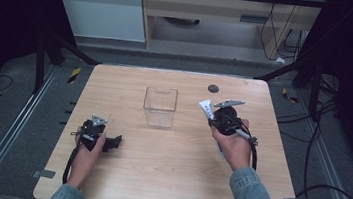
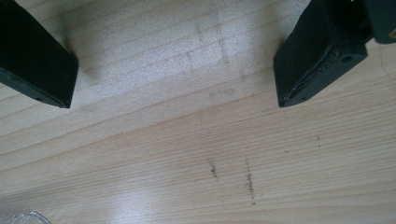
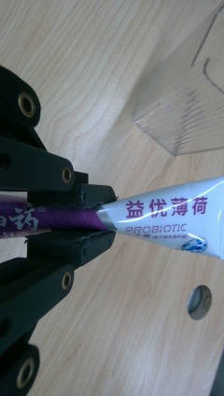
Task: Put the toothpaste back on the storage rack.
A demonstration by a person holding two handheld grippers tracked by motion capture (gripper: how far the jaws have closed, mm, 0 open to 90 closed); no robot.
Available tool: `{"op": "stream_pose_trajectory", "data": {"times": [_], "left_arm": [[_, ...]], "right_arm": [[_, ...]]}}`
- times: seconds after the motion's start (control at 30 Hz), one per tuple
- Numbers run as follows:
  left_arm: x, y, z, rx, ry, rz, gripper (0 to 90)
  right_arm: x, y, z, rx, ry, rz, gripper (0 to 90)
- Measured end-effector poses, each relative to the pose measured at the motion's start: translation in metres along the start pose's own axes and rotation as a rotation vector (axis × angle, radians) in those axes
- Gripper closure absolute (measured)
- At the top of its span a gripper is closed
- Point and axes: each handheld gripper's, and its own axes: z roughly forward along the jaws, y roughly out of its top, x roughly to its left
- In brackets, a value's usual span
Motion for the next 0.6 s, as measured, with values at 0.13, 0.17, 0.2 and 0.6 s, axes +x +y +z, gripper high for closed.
{"op": "stream_pose_trajectory", "data": {"times": [0.13,0.17,0.2,0.6], "left_arm": [[0.000,0.000,0.000,0.002,0.000,0.002,0.0],[0.000,0.000,0.000,0.000,0.000,0.000,0.0],[0.000,0.000,0.000,0.002,0.000,0.002,0.0],[0.000,0.000,0.000,0.002,0.000,0.002,0.0]], "right_arm": [[0.002,0.006,-0.003,-0.021,-0.005,0.000,78.6],[0.002,0.007,-0.004,-0.026,-0.006,-0.002,78.6],[0.002,0.009,-0.004,-0.032,-0.009,-0.003,78.6],[0.005,0.023,-0.007,-0.076,-0.009,0.001,78.7]]}}
